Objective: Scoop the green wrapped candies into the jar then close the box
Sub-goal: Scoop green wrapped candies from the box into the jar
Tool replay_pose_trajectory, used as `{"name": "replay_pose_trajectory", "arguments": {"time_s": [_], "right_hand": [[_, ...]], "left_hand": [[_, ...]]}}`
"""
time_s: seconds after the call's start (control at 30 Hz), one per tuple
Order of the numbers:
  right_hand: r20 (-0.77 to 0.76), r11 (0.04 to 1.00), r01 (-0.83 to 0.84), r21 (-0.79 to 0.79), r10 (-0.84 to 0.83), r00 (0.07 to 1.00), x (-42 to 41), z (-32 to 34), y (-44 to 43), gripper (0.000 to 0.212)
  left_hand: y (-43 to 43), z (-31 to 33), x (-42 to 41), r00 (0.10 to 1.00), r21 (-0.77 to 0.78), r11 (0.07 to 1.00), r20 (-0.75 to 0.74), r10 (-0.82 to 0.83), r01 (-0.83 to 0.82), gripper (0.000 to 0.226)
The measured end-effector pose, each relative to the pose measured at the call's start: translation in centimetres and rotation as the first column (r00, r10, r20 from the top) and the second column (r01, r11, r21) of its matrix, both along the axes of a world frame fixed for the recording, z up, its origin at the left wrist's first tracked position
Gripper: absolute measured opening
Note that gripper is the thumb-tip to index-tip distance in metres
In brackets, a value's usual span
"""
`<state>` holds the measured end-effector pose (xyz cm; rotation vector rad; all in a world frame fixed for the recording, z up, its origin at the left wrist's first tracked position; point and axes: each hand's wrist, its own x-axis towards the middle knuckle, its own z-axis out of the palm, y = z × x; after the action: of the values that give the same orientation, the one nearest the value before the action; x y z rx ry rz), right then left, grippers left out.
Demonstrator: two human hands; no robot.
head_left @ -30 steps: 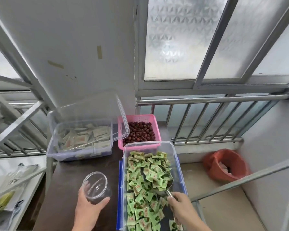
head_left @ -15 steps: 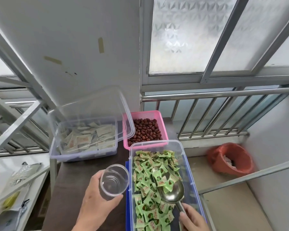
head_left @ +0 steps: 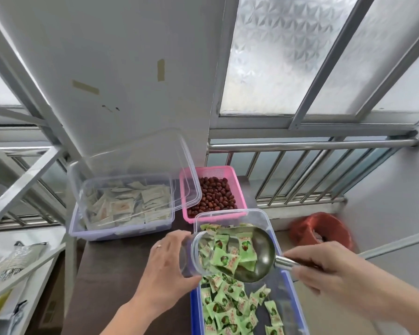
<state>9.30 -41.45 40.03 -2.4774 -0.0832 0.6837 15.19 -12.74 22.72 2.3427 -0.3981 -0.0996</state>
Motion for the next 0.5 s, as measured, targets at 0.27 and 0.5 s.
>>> {"name": "replay_pose_trajectory", "arguments": {"time_s": [0.27, 0.5], "right_hand": [[0.049, 0.881, -0.206, -0.426, 0.25, 0.967, 3.0, 4.1, 4.7, 0.032], [-0.039, 0.98, 0.086, -0.178, -0.094, 0.995, -2.2, 1.8, -0.5, 0.019]], "left_hand": [[0.0, -0.5, -0.5, 1.0, -0.073, 0.997, 0.004, 0.002, -0.002, 0.079], [1.7, -2.2, -1.4, 0.984, -0.224, 0.961, -0.11, 0.138, -0.16, 0.084]]}}
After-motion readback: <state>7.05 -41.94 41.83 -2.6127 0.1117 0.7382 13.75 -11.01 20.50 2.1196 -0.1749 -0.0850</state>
